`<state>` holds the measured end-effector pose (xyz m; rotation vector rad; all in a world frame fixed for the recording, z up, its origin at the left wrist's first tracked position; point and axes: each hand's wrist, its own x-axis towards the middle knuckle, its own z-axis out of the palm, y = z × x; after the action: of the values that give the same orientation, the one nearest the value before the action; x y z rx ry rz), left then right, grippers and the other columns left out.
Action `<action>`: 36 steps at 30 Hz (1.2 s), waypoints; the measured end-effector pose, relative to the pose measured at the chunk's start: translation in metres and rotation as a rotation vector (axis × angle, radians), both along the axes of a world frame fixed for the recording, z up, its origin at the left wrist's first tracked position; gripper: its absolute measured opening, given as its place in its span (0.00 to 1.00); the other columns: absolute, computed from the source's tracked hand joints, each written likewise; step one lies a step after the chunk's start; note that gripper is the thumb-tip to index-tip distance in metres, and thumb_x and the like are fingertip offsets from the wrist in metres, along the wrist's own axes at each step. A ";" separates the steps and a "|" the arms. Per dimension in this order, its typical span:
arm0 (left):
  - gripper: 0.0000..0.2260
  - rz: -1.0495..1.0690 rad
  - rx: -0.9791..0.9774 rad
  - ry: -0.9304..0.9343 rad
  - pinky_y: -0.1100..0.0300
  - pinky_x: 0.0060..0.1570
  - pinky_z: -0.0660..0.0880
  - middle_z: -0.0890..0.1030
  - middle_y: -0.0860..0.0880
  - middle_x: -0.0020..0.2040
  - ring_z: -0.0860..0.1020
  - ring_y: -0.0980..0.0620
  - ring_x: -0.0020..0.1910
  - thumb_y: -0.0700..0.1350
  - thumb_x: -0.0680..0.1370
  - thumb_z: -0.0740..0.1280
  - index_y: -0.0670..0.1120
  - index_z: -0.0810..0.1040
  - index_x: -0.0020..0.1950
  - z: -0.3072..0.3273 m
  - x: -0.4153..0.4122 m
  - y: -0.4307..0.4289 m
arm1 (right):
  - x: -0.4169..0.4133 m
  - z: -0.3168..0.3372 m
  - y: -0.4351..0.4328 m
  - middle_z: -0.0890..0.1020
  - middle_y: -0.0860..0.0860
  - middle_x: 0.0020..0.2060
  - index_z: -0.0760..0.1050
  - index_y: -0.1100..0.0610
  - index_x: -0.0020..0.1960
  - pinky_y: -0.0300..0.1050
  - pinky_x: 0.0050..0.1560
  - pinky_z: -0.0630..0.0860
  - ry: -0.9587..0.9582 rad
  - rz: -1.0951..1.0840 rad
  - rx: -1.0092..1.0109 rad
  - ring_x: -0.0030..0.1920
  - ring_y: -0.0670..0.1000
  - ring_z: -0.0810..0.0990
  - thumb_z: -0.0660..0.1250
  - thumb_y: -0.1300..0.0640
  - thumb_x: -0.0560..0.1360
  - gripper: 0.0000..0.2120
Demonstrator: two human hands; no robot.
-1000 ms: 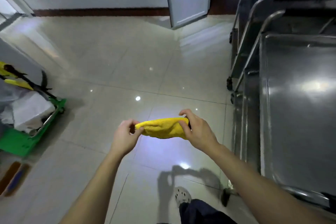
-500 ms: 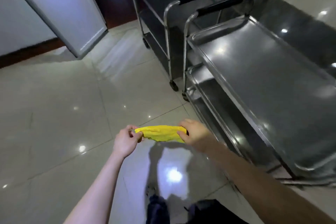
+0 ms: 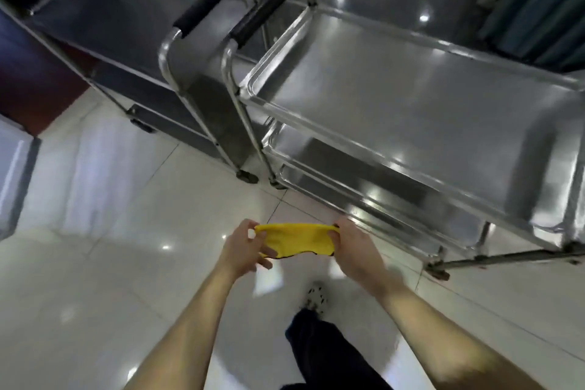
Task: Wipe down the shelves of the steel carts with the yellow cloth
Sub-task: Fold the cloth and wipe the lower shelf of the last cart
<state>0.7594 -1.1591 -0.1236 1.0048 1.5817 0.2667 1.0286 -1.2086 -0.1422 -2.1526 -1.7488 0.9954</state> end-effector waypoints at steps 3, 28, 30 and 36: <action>0.06 -0.017 -0.048 -0.028 0.57 0.30 0.71 0.89 0.40 0.43 0.86 0.40 0.35 0.45 0.90 0.60 0.47 0.66 0.65 -0.020 -0.007 0.036 | -0.027 -0.023 0.019 0.84 0.55 0.53 0.69 0.50 0.60 0.53 0.46 0.76 0.136 -0.225 -0.114 0.48 0.59 0.83 0.56 0.54 0.88 0.04; 0.18 -0.450 -0.047 0.010 0.47 0.53 0.84 0.90 0.48 0.47 0.89 0.49 0.50 0.48 0.76 0.79 0.45 0.79 0.62 -0.320 -0.040 0.254 | -0.164 -0.323 0.125 0.77 0.45 0.34 0.66 0.39 0.63 0.48 0.33 0.67 0.053 -1.122 0.221 0.36 0.53 0.78 0.55 0.46 0.88 0.05; 0.18 -0.560 0.124 0.114 0.43 0.56 0.83 0.89 0.48 0.46 0.88 0.46 0.50 0.52 0.71 0.78 0.47 0.82 0.57 -0.361 -0.038 0.263 | -0.160 -0.366 0.134 0.80 0.44 0.43 0.68 0.38 0.60 0.49 0.37 0.72 0.062 -1.029 0.242 0.39 0.52 0.79 0.56 0.42 0.86 0.05; 0.13 -0.579 0.562 0.109 0.48 0.55 0.74 0.80 0.39 0.58 0.79 0.35 0.58 0.39 0.82 0.71 0.39 0.77 0.65 -0.496 -0.013 0.291 | -0.133 -0.480 0.165 0.79 0.52 0.60 0.72 0.54 0.68 0.52 0.43 0.76 -0.103 -0.719 0.293 0.45 0.62 0.82 0.72 0.53 0.78 0.20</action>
<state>0.7461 -0.8683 -0.6200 1.8896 1.2588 0.2578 0.8952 -1.0432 -0.6226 -2.3626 -0.9223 0.4175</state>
